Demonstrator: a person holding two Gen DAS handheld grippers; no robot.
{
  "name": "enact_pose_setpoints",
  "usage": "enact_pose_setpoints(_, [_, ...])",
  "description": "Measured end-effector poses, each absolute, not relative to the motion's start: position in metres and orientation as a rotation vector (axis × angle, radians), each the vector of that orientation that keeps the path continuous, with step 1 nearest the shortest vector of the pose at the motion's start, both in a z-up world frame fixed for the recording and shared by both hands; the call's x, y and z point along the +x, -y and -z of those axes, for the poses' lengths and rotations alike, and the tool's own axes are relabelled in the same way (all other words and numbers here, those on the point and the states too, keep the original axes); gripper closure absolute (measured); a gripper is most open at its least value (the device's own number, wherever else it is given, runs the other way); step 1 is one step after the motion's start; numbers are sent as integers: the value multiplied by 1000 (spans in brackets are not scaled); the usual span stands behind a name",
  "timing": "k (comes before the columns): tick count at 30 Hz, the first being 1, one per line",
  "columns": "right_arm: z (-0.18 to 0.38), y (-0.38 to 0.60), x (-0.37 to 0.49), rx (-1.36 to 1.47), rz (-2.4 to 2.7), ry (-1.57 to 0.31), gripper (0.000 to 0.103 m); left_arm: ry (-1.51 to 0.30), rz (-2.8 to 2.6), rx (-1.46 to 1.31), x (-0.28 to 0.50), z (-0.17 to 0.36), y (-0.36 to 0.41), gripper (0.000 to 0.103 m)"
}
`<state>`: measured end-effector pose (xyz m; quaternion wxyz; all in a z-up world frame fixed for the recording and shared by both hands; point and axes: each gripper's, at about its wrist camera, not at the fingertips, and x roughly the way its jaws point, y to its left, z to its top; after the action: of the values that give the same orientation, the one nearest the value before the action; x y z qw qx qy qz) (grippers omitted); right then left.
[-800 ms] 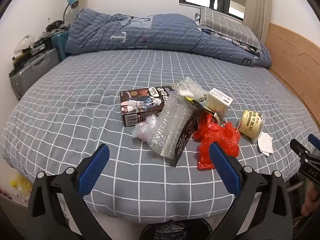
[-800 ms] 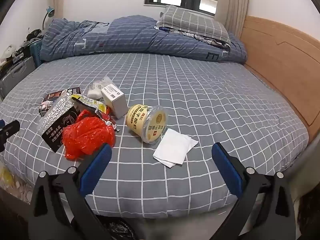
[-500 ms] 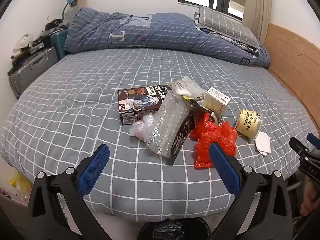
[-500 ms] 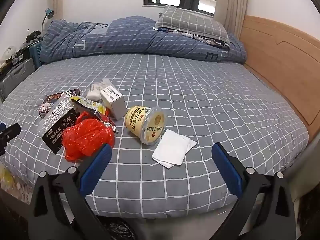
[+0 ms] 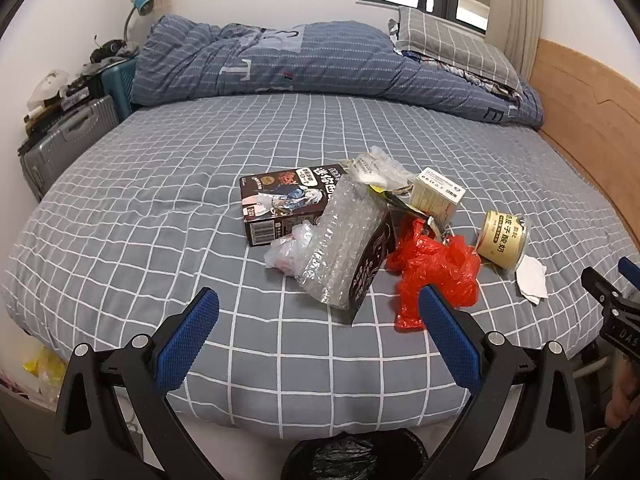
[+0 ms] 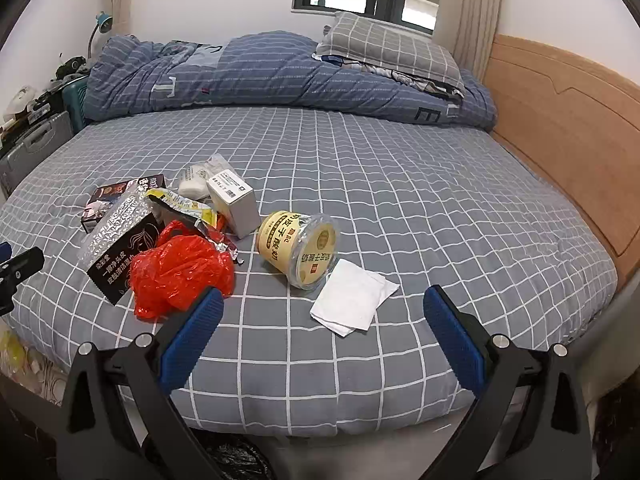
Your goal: Collect trash
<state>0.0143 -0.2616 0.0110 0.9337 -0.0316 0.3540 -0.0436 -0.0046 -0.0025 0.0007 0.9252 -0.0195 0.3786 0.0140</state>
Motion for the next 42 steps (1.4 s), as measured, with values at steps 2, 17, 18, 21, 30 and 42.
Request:
enact_pose_setpoints(2, [-10, 262, 15, -59, 89, -728, 7, -777, -28, -45, -5, -1, 1, 6])
enact_pose_setpoints(17, [-16, 257, 11, -42, 68, -729, 7, -768, -30, -40, -10, -3, -3, 6])
enact_pose_setpoints(18, [-16, 257, 10, -41, 67, -729, 7, -768, -30, -35, -10, -3, -3, 6])
enact_pose_setpoints(21, [-17, 254, 10, -41, 65, -731, 7, -772, -34, -28, -10, -2, -2, 6])
enact_pose_setpoints(30, [-20, 253, 7, -34, 63, -727, 7, -785, -30, -19, -11, -1, 0, 6])
enact_pose_setpoints(42, [-19, 251, 7, -31, 60, -726, 7, -797, -22, -11, -11, -1, 1, 6])
